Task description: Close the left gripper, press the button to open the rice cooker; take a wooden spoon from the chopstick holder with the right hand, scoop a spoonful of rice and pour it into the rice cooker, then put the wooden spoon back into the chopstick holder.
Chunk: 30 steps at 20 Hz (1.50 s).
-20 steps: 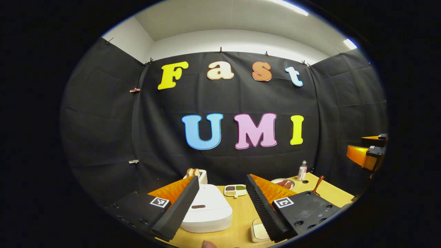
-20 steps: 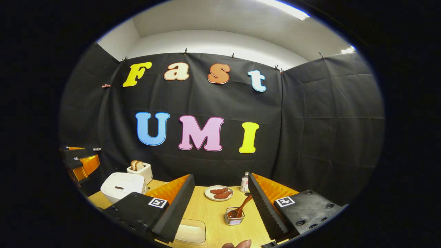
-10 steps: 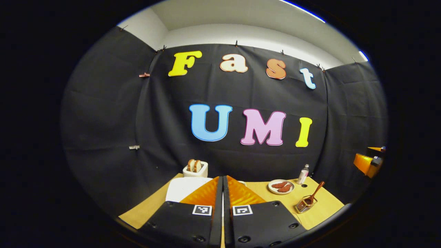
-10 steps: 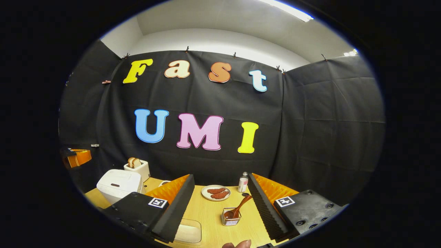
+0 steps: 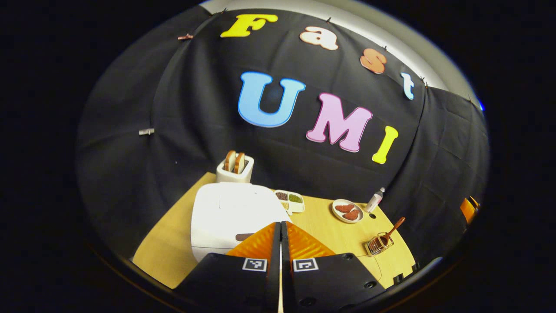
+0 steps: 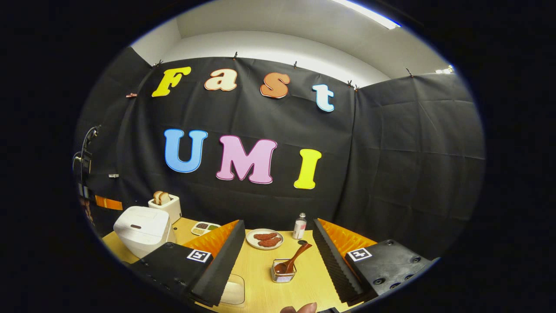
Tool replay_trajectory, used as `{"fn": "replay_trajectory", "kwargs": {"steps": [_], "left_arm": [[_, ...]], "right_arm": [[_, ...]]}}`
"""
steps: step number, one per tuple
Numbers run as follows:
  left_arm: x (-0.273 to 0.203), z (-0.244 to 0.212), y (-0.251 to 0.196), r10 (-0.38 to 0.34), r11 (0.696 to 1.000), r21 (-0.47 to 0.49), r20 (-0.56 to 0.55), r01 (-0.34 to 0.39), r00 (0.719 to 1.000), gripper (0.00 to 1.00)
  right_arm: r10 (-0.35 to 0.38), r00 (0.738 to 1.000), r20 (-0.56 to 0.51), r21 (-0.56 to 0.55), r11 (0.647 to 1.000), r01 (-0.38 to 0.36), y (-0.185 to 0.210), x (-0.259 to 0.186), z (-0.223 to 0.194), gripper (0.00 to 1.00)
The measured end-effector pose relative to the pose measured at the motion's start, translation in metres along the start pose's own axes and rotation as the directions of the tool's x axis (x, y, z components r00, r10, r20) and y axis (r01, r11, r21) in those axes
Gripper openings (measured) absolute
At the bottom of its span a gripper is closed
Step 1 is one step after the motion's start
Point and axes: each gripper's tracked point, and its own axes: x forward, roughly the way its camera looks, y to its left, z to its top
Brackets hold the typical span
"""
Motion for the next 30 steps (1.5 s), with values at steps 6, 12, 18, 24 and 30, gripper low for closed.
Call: {"fn": "replay_trajectory", "kwargs": {"steps": [6, 12, 18, 24, 30], "left_arm": [[0.057, -0.031, 0.033, 0.015, 0.998, -0.053, -0.166, -0.024, 0.986, 0.07], [0.080, -0.052, 0.050, 0.067, 0.997, -0.029, -0.279, -0.078, 0.958, 0.08], [0.082, -0.061, 0.051, 0.080, 0.997, 0.012, -0.312, -0.080, 0.947, 0.08], [0.079, -0.058, 0.052, 0.103, 0.995, 0.042, -0.333, -0.095, 0.937, 0.08], [0.059, 0.016, 0.045, 0.157, 0.976, 0.160, -0.053, -0.147, 0.986, 0.09]], "right_arm": [[-0.050, 0.998, -0.036, -0.014, 0.999, 0.050, -0.021, 0.002, -0.016, 0.98], [-0.097, 0.994, -0.054, -0.016, 0.995, 0.096, -0.039, 0.000, -0.026, 0.98], [-0.103, 0.993, -0.061, -0.013, 0.995, 0.102, -0.041, 0.002, -0.029, 0.98], [-0.093, 0.994, -0.051, -0.021, 0.996, 0.092, -0.039, 0.003, -0.025, 0.98], [-0.086, 0.994, -0.065, -0.018, 0.996, 0.085, -0.041, 0.003, -0.028, 0.98]]}}
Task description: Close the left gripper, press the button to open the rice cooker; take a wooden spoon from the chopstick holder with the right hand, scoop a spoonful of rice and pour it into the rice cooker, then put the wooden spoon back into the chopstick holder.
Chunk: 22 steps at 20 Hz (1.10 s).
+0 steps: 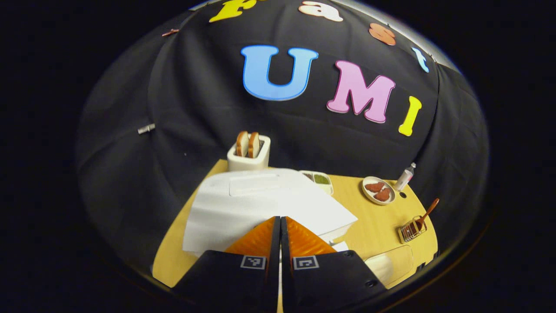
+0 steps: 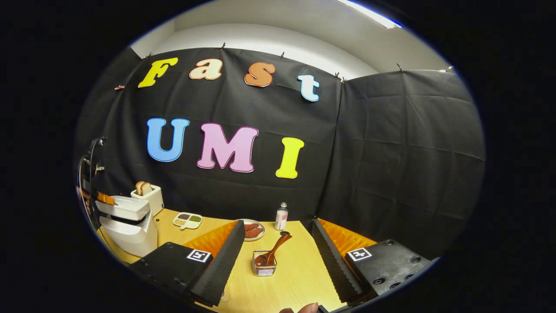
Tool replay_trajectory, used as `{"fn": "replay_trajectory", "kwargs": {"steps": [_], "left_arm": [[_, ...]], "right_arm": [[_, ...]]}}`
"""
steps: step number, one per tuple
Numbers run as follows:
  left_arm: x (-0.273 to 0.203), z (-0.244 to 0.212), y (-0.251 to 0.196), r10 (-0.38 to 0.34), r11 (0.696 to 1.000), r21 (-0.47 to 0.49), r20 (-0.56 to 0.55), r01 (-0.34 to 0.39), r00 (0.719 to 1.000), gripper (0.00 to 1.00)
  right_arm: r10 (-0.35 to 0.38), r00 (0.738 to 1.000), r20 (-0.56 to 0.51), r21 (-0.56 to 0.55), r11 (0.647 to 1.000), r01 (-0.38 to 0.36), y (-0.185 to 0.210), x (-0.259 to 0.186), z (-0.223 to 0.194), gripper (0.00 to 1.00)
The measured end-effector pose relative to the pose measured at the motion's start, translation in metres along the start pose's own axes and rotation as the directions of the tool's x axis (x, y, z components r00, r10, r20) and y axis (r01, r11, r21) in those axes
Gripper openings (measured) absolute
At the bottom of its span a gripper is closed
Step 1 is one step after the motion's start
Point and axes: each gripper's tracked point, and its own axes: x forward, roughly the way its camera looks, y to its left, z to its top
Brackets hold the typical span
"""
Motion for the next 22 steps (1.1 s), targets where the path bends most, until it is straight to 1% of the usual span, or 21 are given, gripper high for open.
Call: {"fn": "replay_trajectory", "kwargs": {"steps": [2, 3, 5, 6, 8, 10, 12, 13, 15, 19, 22], "left_arm": [[-0.013, 0.023, 0.006, 0.056, 0.996, 0.062, 0.083, -0.061, 0.995, 0.10], [-0.018, 0.035, 0.005, 0.071, 0.993, 0.083, 0.124, -0.081, 0.990, 0.10], [-0.031, 0.049, 0.002, 0.078, 0.991, 0.094, 0.176, -0.096, 0.981, 0.25], [-0.043, 0.046, 0.001, 0.079, 0.992, 0.084, 0.189, -0.096, 0.979, 0.46], [-0.051, 0.048, 0.000, 0.074, 0.995, 0.057, 0.215, -0.088, 0.974, 0.80], [-0.065, 0.050, -0.001, 0.058, 0.997, 0.030, 0.254, -0.068, 0.965, 0.95], [-0.078, 0.048, 0.002, 0.065, 0.997, 0.026, 0.271, -0.075, 0.960, 0.97], [-0.084, 0.045, 0.005, 0.074, 0.996, 0.024, 0.268, -0.084, 0.961, 0.97], [-0.097, 0.040, -0.001, 0.070, 0.997, 0.015, 0.264, -0.077, 0.962, 0.97], [-0.128, 0.036, -0.012, 0.064, 0.997, 0.015, 0.271, -0.071, 0.961, 0.97], [-0.148, 0.037, -0.029, 0.063, 0.996, 0.037, 0.283, -0.077, 0.957, 0.97]], "right_arm": [[-0.004, 1.000, 0.012, -0.003, 1.000, 0.004, -0.002, -0.004, 0.004, 0.98], [-0.006, 1.000, 0.018, 0.000, 1.000, 0.006, -0.002, -0.006, 0.006, 0.98], [-0.008, 1.000, 0.026, 0.004, 1.000, 0.008, -0.002, -0.010, 0.008, 0.98], [-0.011, 0.999, 0.030, 0.002, 1.000, 0.010, -0.003, -0.012, 0.007, 0.98], [-0.015, 0.999, 0.036, -0.003, 1.000, 0.015, -0.004, -0.015, 0.009, 0.98], [-0.019, 0.999, 0.041, -0.006, 1.000, 0.019, -0.006, -0.019, 0.009, 0.98], [-0.008, 0.999, 0.043, 0.003, 1.000, 0.007, -0.003, -0.018, 0.009, 0.97], [0.003, 1.000, 0.031, 0.009, 1.000, -0.003, -0.001, -0.016, 0.005, 0.97], [0.033, 0.999, 0.002, 0.014, 0.999, -0.033, 0.004, -0.009, -0.006, 0.98], [0.098, 0.994, -0.048, 0.011, 0.995, -0.097, 0.007, 0.016, -0.024, 0.98], [0.141, 0.987, -0.076, 0.041, 0.989, -0.139, 0.003, 0.042, -0.041, 0.98]]}}
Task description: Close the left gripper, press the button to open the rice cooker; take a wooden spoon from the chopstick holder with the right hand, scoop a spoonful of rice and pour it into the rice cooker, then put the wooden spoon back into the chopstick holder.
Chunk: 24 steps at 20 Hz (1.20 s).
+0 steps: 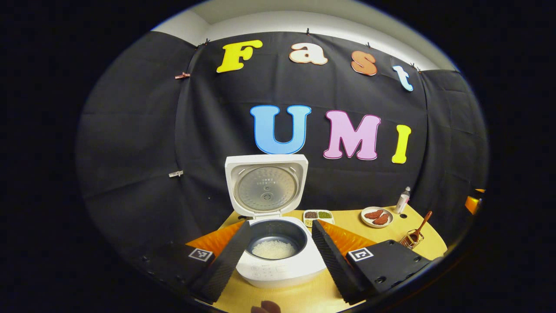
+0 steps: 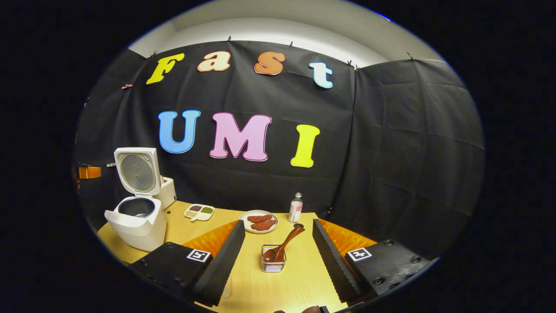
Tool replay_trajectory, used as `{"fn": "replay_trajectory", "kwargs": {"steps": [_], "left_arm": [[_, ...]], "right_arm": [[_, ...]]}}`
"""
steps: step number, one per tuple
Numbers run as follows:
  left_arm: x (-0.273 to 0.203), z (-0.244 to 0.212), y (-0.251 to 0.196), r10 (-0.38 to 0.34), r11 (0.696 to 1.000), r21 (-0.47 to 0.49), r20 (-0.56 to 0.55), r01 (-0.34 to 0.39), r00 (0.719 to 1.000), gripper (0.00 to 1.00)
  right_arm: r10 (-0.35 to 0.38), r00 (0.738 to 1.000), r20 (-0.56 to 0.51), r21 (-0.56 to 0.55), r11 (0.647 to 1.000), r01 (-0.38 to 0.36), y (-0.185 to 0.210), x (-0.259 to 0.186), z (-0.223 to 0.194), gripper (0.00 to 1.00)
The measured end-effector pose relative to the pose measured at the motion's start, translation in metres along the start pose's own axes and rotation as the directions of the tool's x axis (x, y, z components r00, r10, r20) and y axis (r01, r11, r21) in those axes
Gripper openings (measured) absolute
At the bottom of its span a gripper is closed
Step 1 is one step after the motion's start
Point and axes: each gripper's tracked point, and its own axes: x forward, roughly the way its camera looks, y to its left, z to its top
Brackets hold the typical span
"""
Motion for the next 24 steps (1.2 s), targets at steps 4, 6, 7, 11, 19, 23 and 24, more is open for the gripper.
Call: {"fn": "replay_trajectory", "kwargs": {"steps": [4, 6, 7, 11, 19, 23, 24], "left_arm": [[-0.019, 0.005, -0.038, -0.015, 1.000, 0.003, 0.013, 0.015, 1.000, 0.97], [-0.025, 0.006, -0.053, -0.010, 1.000, 0.004, 0.014, 0.010, 1.000, 0.97], [-0.029, 0.005, -0.060, -0.003, 1.000, -0.002, 0.013, 0.003, 1.000, 0.97], [-0.038, 0.000, -0.090, 0.023, 0.998, -0.056, 0.004, -0.023, 1.000, 0.97], [-0.036, -0.011, -0.109, 0.138, 0.986, -0.092, -0.048, -0.142, 0.989, 0.97], [-0.040, -0.021, -0.113, 0.190, 0.977, -0.086, -0.085, -0.197, 0.978, 0.97], [-0.039, -0.022, -0.113, 0.201, 0.974, -0.085, -0.091, -0.209, 0.975, 0.97]], "right_arm": [[0.054, 0.998, -0.041, 0.027, 0.998, -0.053, -0.018, 0.043, -0.026, 0.98], [0.085, 0.994, -0.075, 0.036, 0.996, -0.083, -0.025, 0.067, -0.045, 0.98], [0.106, 0.990, -0.096, 0.045, 0.994, -0.102, -0.027, 0.079, -0.055, 0.98], [0.168, 0.968, -0.186, 0.082, 0.985, -0.155, -0.037, 0.129, -0.106, 0.97], [0.246, 0.901, -0.358, 0.227, 0.959, -0.171, -0.045, 0.206, -0.211, 0.70], [0.308, 0.869, -0.388, 0.326, 0.927, -0.184, -0.033, 0.224, -0.234, 0.56], [0.316, 0.863, -0.395, 0.334, 0.924, -0.186, -0.030, 0.228, -0.239, 0.47]]}}
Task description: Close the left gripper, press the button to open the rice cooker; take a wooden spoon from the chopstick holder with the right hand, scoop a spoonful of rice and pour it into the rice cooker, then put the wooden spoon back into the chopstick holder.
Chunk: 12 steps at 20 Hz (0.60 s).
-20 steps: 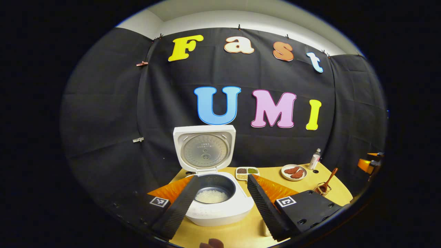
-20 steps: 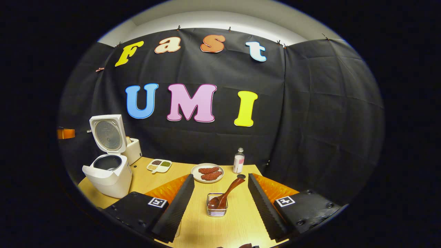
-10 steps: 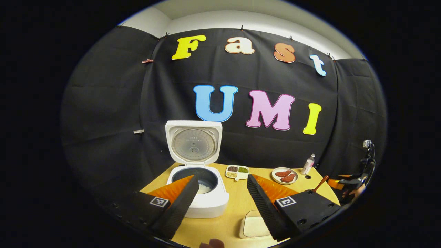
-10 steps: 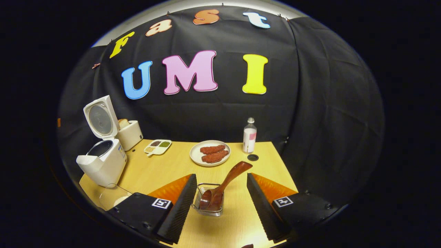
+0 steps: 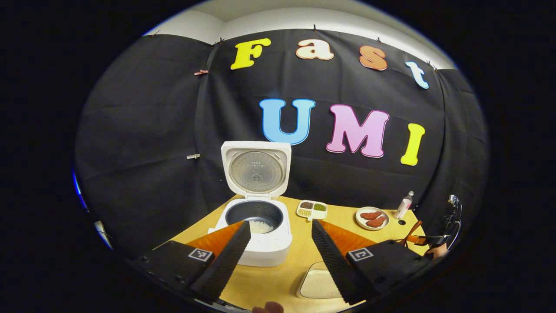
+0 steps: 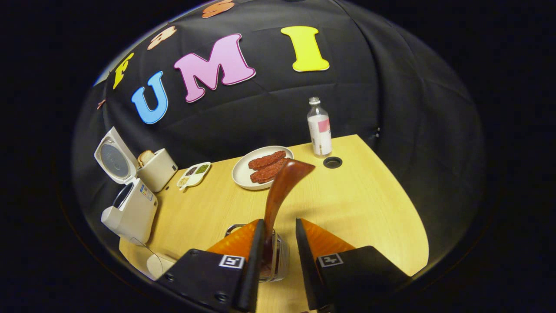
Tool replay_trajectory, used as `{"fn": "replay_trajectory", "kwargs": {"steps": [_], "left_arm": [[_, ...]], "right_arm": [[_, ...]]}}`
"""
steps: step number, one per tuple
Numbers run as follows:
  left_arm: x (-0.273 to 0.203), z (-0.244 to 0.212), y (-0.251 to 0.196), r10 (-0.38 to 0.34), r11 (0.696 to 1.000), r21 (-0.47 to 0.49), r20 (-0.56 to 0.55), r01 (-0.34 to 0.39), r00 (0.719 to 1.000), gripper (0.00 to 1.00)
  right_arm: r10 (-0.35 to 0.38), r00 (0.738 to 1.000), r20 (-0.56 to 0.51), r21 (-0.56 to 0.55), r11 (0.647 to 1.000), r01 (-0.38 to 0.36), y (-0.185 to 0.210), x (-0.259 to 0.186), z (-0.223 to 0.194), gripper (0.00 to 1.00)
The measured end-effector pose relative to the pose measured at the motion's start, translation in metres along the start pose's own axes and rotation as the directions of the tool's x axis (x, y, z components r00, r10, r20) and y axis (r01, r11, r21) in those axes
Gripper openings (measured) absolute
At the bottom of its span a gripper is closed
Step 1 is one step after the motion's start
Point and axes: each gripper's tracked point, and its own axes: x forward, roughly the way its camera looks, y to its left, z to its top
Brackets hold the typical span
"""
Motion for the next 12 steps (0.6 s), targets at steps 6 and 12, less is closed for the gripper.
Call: {"fn": "replay_trajectory", "kwargs": {"steps": [6, 12], "left_arm": [[0.002, -0.001, 0.007, 0.062, 0.998, 0.018, -0.010, -0.061, 0.998, 0.97], [0.003, -0.003, 0.009, 0.075, 0.997, 0.000, -0.024, -0.075, 0.997, 0.97]], "right_arm": [[0.054, 0.998, -0.006, 0.091, 0.994, -0.054, 0.003, 0.001, 0.000, 0.40], [0.096, 0.995, -0.030, 0.019, 0.995, -0.095, 0.014, 0.002, -0.004, 0.39]]}}
